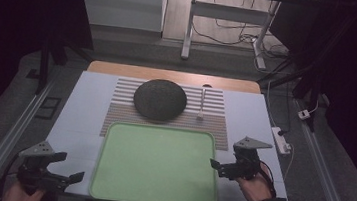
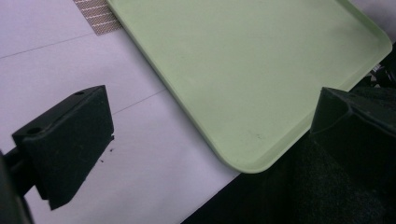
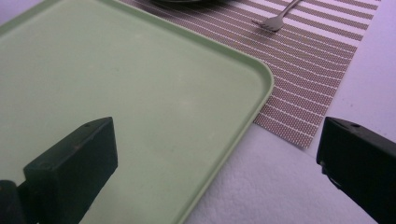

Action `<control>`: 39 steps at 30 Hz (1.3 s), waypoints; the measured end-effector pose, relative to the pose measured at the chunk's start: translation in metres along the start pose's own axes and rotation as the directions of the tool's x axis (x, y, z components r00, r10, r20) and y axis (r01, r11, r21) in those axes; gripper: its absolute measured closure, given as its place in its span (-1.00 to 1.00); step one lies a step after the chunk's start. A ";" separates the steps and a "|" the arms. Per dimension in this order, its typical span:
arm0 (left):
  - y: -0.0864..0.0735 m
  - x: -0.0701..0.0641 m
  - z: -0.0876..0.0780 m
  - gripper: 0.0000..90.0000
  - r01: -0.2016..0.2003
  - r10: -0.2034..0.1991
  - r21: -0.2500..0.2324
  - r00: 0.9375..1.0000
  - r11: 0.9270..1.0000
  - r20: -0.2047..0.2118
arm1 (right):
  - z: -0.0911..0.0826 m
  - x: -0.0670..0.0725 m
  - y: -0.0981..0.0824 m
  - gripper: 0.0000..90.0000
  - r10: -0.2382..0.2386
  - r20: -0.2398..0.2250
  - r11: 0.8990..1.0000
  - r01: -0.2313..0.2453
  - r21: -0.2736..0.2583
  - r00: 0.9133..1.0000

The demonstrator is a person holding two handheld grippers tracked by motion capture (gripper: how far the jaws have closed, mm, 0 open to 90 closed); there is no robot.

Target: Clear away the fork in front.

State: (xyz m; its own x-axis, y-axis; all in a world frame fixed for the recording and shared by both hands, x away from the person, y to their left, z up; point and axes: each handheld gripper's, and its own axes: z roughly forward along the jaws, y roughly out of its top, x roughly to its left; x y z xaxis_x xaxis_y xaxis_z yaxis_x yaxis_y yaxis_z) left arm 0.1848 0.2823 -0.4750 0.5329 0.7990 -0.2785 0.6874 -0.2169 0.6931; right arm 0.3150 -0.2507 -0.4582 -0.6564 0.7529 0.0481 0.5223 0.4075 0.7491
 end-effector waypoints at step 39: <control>0.000 0.002 0.000 -1.00 0.008 -0.008 0.000 1.000 1.000 0.008 | 0.108 -0.041 0.062 -1.00 -0.112 0.145 0.986 0.093 0.136 0.983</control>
State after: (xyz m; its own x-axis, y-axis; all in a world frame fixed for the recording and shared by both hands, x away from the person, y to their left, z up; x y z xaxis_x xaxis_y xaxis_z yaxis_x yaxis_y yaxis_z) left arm 0.1858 0.2836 -0.4756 0.5313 0.7960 -0.2899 0.6921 -0.2104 0.6905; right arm 0.4332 -0.2002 -0.4849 -0.6253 0.7691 -0.1325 0.5284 0.5422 0.6533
